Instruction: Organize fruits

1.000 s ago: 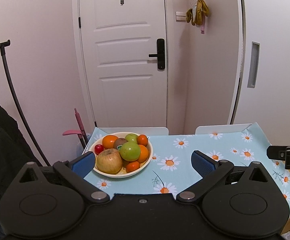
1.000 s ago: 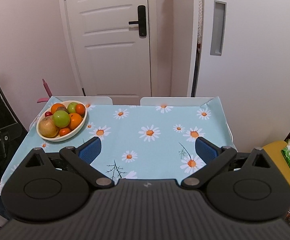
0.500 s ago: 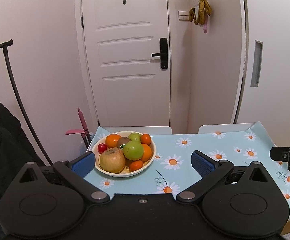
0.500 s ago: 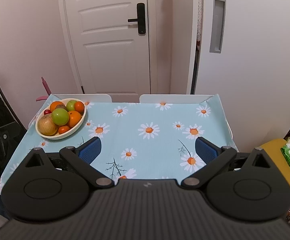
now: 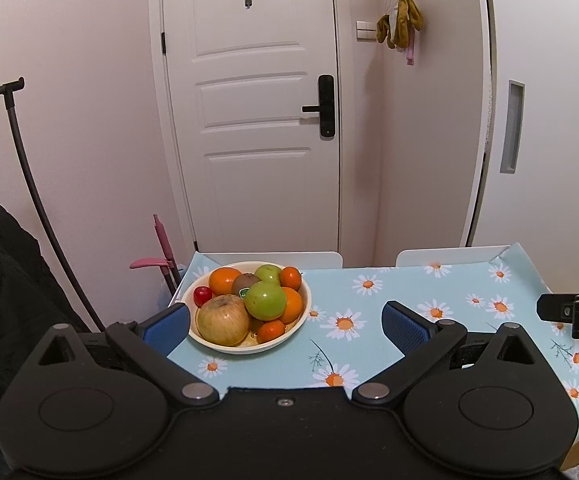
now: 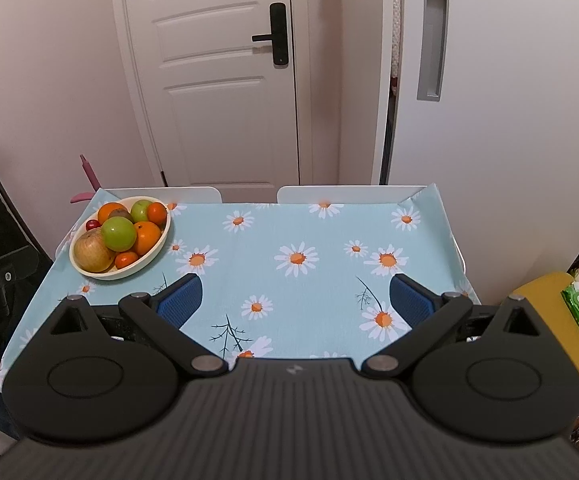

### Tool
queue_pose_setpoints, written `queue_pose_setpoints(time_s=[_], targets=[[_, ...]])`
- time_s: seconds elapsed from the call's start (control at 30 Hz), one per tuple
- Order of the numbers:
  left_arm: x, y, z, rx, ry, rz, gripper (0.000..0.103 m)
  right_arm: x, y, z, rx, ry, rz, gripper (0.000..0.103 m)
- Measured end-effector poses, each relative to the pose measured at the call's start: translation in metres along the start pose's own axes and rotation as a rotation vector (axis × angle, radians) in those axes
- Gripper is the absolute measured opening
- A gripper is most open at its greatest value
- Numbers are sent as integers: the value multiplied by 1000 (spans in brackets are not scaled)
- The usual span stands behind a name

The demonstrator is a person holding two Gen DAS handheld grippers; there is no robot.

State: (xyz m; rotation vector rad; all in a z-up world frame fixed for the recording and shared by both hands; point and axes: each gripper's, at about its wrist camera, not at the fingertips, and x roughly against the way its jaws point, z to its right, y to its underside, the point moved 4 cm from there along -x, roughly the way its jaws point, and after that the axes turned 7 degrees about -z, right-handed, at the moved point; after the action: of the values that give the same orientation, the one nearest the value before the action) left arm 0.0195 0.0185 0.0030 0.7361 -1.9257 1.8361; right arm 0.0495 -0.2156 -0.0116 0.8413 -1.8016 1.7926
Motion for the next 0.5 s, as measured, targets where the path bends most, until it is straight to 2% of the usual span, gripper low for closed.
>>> queue_pose_setpoints(time_s=[0.5], targets=[[-2, 2, -1, -4, 4, -12, 103, -4, 2, -6, -3, 7, -15, 103]])
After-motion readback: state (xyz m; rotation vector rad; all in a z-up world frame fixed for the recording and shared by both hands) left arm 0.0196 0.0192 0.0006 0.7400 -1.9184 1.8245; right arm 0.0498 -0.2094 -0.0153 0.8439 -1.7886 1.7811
